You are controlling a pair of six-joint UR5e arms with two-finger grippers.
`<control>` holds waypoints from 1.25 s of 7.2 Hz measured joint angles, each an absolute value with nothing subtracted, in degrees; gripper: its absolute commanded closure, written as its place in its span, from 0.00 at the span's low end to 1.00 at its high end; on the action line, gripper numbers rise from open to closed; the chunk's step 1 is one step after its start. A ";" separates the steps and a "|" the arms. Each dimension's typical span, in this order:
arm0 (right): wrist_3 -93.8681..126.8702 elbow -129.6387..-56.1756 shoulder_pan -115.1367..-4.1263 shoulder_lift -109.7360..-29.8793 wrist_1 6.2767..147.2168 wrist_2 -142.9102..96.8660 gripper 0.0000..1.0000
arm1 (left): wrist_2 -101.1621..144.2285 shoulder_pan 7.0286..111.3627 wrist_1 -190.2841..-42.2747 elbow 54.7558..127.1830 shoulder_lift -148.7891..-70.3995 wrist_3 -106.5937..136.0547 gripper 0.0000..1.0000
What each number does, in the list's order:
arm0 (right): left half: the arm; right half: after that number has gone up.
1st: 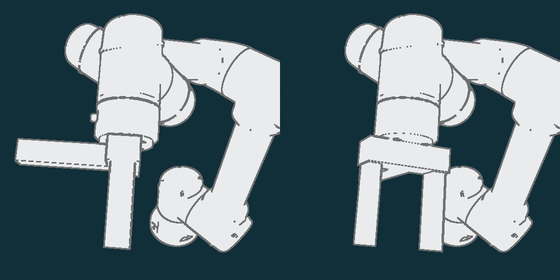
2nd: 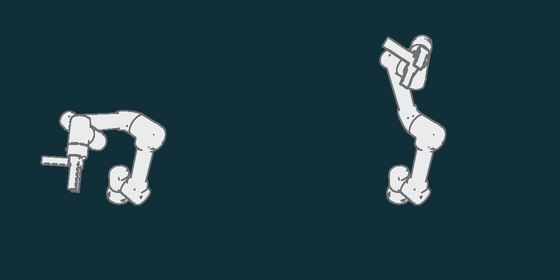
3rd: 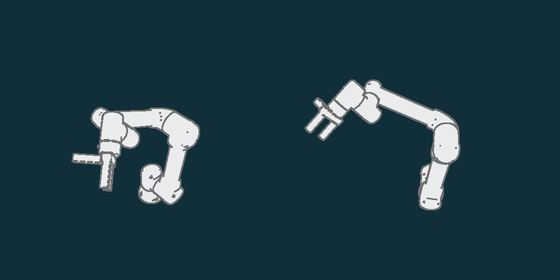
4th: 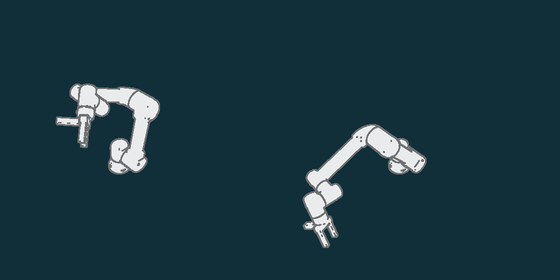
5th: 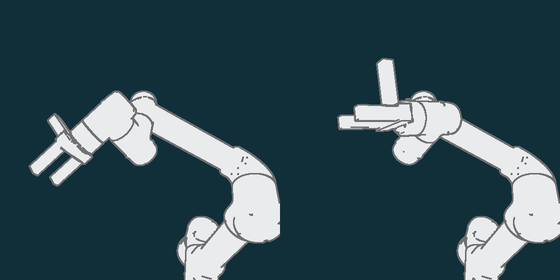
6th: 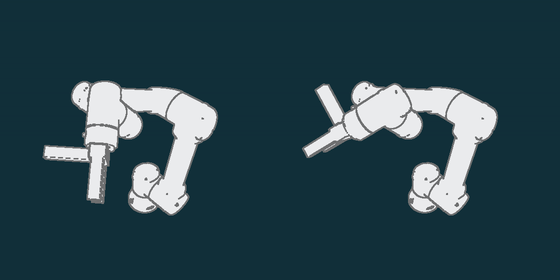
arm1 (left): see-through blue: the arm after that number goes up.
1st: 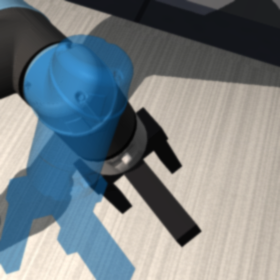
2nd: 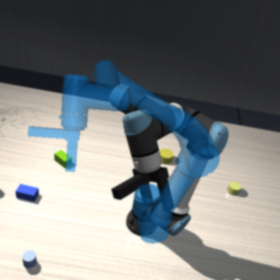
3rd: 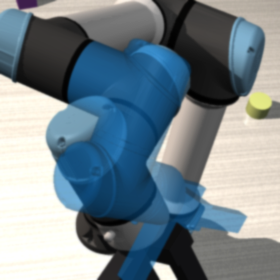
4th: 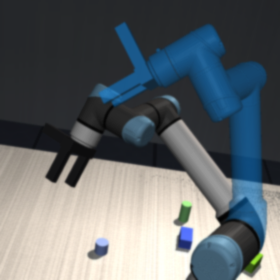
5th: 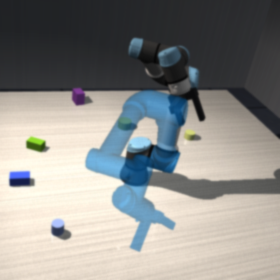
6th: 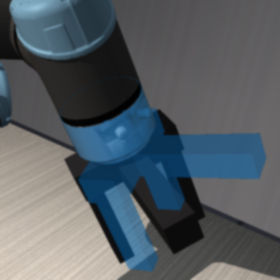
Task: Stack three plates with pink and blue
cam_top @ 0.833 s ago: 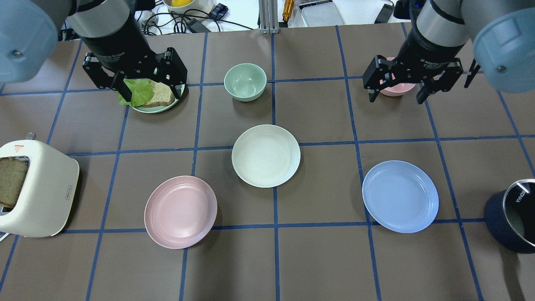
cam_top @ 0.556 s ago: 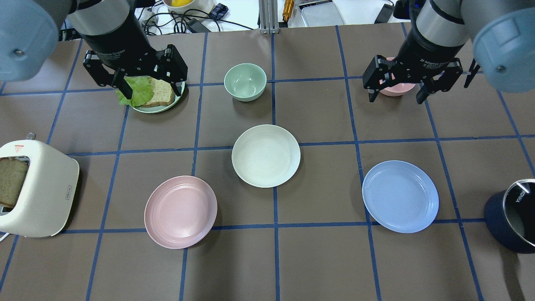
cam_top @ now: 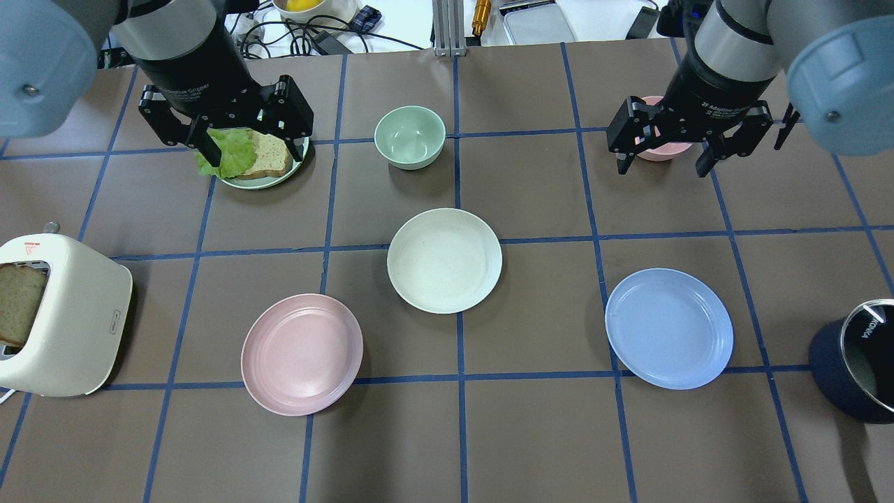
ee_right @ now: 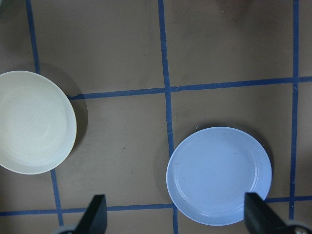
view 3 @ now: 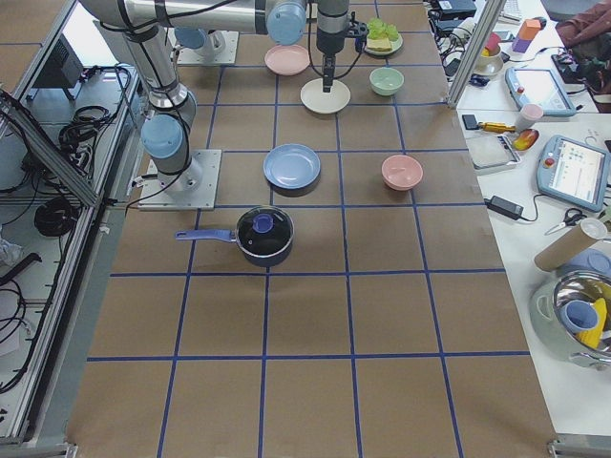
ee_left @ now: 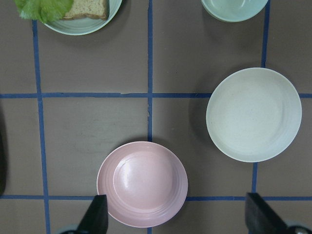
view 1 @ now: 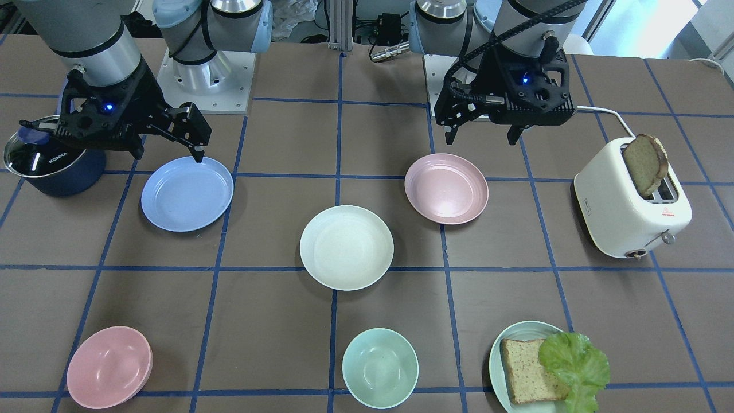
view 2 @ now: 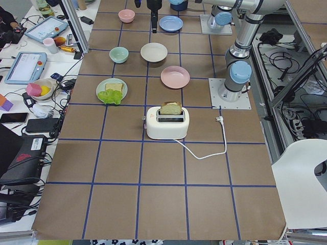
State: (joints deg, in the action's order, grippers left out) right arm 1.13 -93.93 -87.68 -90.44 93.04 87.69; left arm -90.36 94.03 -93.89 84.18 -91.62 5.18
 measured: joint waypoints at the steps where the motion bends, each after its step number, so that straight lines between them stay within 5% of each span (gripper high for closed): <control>1: -1.43 -94.69 -87.08 -90.21 93.07 87.99 0.00 | -90.41 94.03 -93.93 84.31 -91.50 5.17 0.00; 9: -21.71 -123.26 -68.21 -90.06 118.21 93.68 0.00 | -90.87 94.08 -93.92 84.84 -91.05 4.81 0.00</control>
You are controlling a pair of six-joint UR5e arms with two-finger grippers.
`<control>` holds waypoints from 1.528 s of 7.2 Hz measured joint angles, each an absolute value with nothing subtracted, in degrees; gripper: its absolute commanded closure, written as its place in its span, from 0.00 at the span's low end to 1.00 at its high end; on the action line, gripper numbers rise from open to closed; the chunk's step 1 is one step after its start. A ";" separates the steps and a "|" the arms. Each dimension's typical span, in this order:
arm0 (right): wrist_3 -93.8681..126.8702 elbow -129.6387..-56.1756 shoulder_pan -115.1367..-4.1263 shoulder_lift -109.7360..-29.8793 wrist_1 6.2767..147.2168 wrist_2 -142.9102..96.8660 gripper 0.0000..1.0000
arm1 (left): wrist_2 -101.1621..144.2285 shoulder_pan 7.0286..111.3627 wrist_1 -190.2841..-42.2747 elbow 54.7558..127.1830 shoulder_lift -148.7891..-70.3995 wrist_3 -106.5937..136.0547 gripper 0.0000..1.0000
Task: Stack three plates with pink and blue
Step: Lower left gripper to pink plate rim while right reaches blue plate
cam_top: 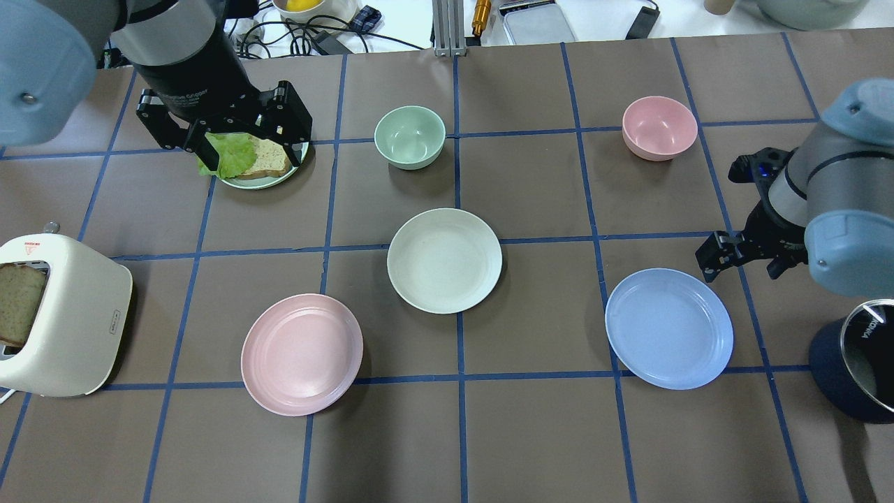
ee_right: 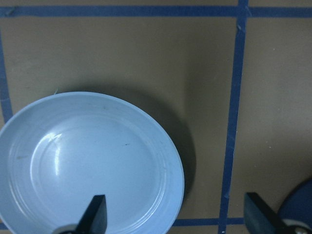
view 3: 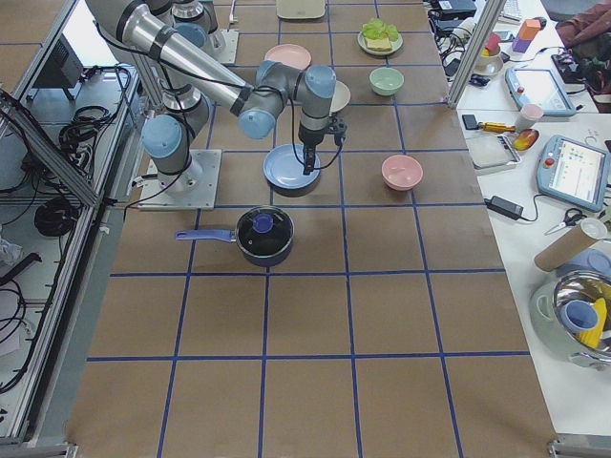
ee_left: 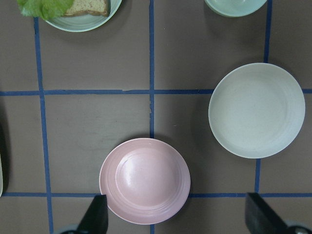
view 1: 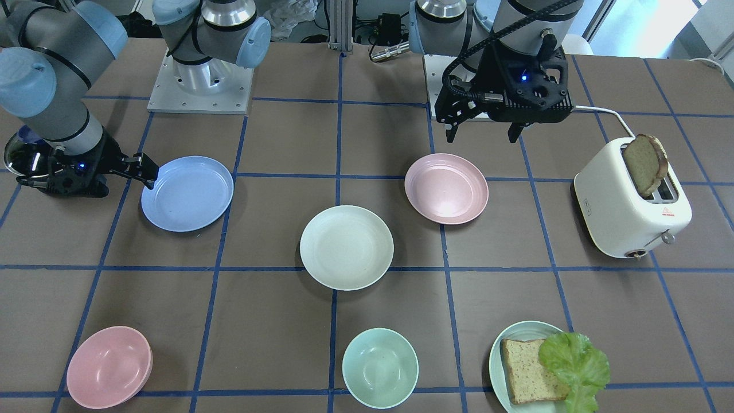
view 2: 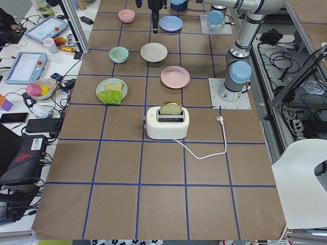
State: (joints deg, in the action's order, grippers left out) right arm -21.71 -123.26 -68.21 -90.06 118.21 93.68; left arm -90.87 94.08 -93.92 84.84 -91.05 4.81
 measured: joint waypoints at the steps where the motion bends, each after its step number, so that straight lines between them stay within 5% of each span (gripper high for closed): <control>1: -23.39 -127.52 -66.88 -90.07 122.37 93.73 0.03 | -90.90 94.00 -94.03 84.98 -90.88 4.78 0.00; 3: -25.64 -133.00 -64.61 -89.79 126.87 93.46 0.13 | -90.70 94.03 -94.11 87.29 -90.66 4.89 0.00; 5: -27.46 -136.31 -61.69 -89.68 129.52 92.77 0.58 | -90.39 94.72 -92.43 93.53 -91.23 5.18 0.00; 8: -28.50 -137.21 -60.77 -88.13 131.39 91.72 0.96 | -90.51 96.60 -77.49 109.98 -91.05 6.16 0.00; 11: -28.27 -136.92 -60.74 -88.59 131.49 89.56 1.00 | -90.32 100.13 -55.24 125.80 -92.27 8.96 0.00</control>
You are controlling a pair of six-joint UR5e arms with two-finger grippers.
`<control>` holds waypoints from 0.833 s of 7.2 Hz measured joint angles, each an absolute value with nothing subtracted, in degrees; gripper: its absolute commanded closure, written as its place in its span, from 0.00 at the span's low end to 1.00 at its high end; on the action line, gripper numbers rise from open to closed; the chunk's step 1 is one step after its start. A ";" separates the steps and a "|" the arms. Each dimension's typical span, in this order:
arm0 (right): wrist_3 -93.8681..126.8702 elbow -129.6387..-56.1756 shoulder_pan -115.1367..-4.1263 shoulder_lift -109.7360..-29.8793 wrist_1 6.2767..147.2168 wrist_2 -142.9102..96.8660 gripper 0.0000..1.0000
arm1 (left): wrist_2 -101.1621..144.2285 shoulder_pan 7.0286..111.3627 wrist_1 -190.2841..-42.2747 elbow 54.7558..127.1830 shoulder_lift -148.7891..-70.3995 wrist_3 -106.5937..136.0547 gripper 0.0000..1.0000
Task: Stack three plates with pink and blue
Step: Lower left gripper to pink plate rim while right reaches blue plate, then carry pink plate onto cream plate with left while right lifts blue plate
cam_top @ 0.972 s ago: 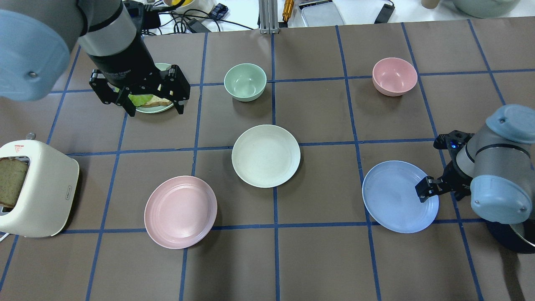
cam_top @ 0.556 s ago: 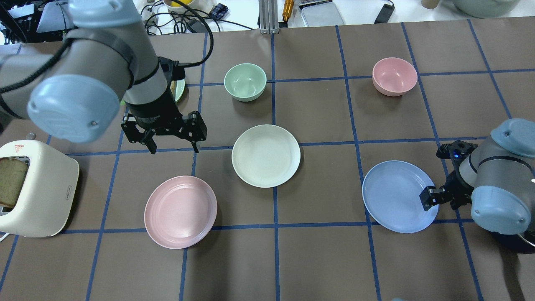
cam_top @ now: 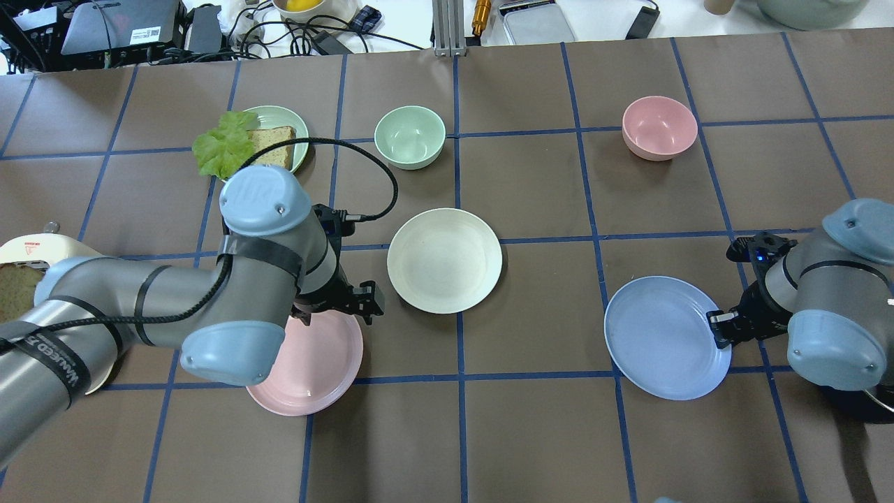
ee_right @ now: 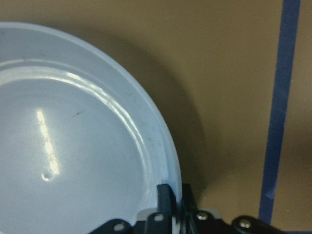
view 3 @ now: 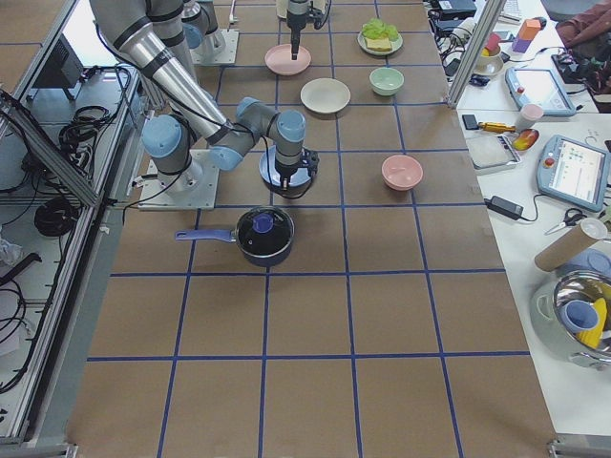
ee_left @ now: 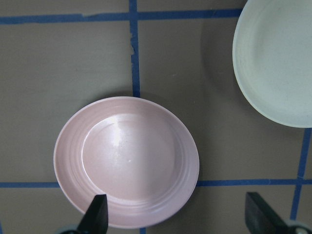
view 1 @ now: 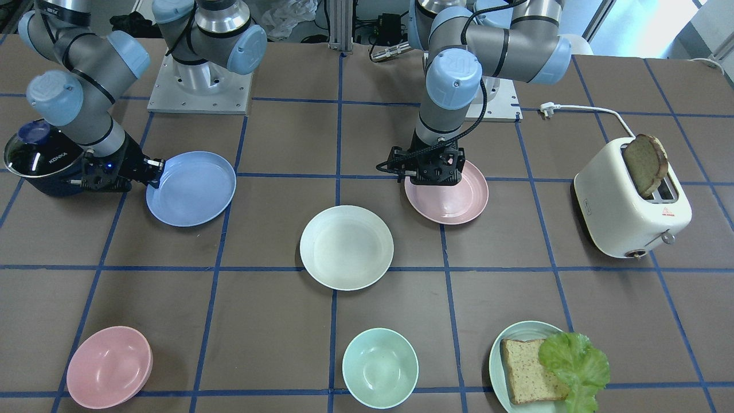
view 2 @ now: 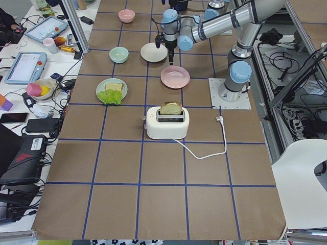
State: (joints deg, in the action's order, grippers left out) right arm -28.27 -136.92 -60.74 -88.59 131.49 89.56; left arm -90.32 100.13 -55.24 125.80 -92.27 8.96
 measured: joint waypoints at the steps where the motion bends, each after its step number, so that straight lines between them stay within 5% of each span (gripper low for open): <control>1: -28.25 -136.65 -60.74 -89.09 131.43 89.31 1.00 | -90.30 100.97 -51.67 128.59 -93.00 9.34 0.11; 2: -28.18 -135.90 -60.88 -90.03 131.21 88.99 1.00 | -90.33 101.71 -49.34 130.79 -93.75 9.29 0.18; 3: -28.15 -134.50 -61.14 -90.89 130.85 88.68 1.00 | -90.34 102.25 -47.06 132.40 -94.56 9.13 0.51; 5: -28.05 -129.87 -61.78 -91.27 127.89 88.49 1.00 | -90.47 102.99 -45.40 133.54 -96.00 9.06 1.00; 6: -27.99 -127.33 -62.48 -91.09 126.10 88.49 1.00 | -90.63 103.32 -45.18 133.64 -96.40 9.03 1.00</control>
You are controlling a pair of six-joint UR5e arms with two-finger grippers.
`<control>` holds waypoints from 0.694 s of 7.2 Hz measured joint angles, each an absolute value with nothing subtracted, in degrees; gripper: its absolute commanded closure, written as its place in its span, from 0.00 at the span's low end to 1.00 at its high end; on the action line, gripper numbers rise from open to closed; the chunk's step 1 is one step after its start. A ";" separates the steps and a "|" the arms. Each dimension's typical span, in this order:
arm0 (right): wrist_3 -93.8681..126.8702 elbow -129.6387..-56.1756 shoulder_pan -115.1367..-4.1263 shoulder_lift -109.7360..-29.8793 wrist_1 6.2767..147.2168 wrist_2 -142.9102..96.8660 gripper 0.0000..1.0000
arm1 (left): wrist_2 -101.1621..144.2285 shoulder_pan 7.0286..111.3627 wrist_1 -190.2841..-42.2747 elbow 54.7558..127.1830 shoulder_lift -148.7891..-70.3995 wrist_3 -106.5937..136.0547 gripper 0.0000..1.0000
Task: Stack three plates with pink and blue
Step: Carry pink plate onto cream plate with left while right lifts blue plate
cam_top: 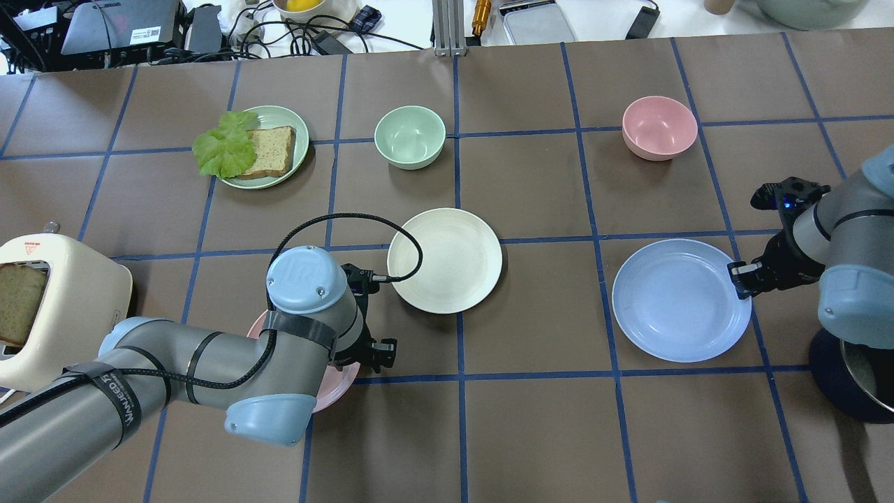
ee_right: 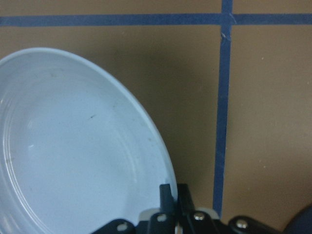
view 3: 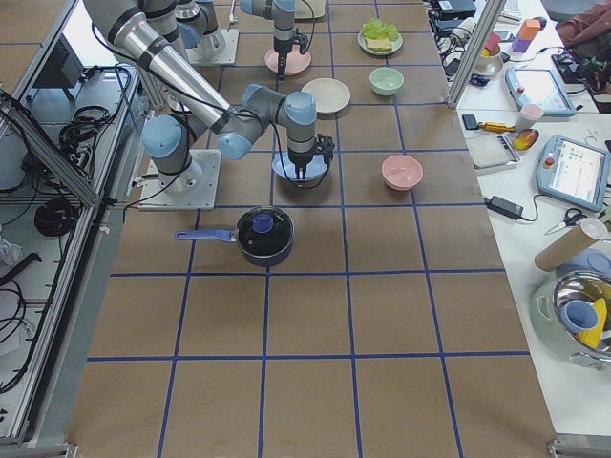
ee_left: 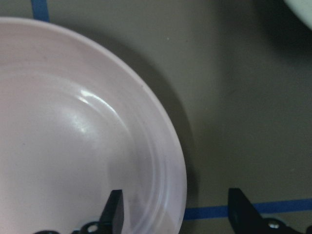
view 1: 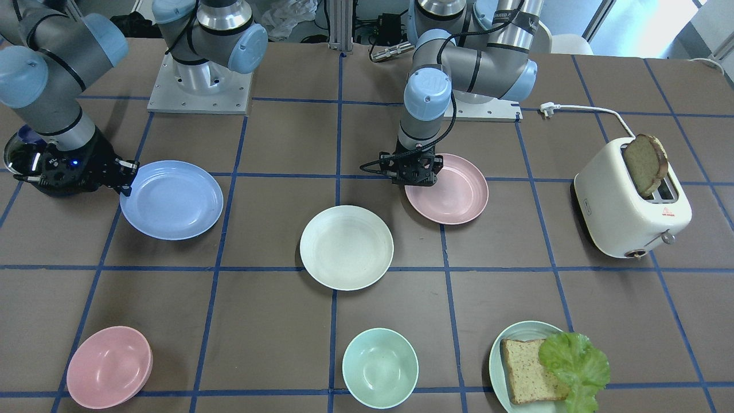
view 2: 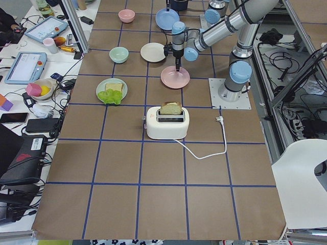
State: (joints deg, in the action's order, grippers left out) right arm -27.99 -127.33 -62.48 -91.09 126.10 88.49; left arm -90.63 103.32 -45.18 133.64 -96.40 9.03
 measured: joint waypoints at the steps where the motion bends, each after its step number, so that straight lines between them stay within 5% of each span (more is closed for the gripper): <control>1: -27.97 -124.88 -63.25 -90.92 124.85 88.64 1.00 | -90.77 103.46 -44.69 133.60 -96.56 8.97 1.00; 5: -26.93 -114.51 -64.98 -88.13 116.67 88.41 1.00 | -91.75 103.25 -42.10 130.02 -96.02 9.59 1.00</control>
State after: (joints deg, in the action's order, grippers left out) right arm -26.93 -114.51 -64.98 -88.13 116.67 88.41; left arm -91.75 103.25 -42.10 130.02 -96.02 9.59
